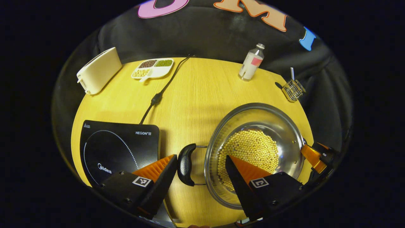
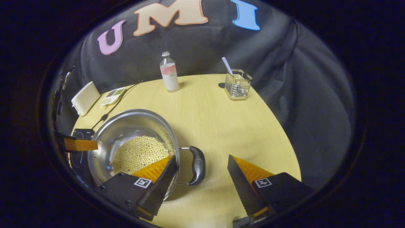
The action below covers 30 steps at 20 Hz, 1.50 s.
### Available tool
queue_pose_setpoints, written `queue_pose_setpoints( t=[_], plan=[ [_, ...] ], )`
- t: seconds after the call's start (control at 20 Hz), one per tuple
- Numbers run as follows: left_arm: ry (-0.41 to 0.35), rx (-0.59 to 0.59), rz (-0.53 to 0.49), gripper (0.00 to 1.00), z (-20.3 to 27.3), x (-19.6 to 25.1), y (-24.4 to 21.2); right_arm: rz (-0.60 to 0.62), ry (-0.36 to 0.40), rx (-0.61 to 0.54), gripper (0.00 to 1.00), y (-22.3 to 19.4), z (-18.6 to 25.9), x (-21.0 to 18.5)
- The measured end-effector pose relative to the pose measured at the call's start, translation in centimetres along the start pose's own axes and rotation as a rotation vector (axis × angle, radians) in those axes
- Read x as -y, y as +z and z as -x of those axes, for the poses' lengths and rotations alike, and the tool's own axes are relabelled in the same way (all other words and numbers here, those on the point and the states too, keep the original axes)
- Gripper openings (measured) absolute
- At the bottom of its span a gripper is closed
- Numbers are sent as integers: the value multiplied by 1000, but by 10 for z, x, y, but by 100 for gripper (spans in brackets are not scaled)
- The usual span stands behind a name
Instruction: First push the handle of the pot to place it horizontally, then grasp the pot with both hands and set it on the induction cooktop.
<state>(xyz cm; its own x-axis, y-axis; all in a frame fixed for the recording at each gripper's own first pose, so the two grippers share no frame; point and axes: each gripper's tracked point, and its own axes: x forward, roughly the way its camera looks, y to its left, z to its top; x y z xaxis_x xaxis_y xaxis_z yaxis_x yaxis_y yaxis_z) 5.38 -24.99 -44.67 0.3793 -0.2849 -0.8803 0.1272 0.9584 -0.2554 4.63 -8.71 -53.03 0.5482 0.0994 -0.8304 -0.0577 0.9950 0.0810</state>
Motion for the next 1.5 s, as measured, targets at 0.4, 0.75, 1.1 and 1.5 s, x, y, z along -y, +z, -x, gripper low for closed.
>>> queue_pose_setpoints(
  t=[0.4, 0.75, 1.1, 1.5],
  plan=[
    [13, -52, 15, 100, -14, -3, -10, -49, 16, -99, 100, -21, -18, -4],
    [29, -82, -19, 83, -27, -9, -17, -148, 93, -189, 78, -36, -29, -25],
    [2, -78, -6, 67, -28, -7, -16, -170, 91, -201, 54, -40, -26, -27],
    [-9, -59, -30, 67, -17, -4, -18, -174, 73, -186, 49, -39, -13, -24]
  ],
)
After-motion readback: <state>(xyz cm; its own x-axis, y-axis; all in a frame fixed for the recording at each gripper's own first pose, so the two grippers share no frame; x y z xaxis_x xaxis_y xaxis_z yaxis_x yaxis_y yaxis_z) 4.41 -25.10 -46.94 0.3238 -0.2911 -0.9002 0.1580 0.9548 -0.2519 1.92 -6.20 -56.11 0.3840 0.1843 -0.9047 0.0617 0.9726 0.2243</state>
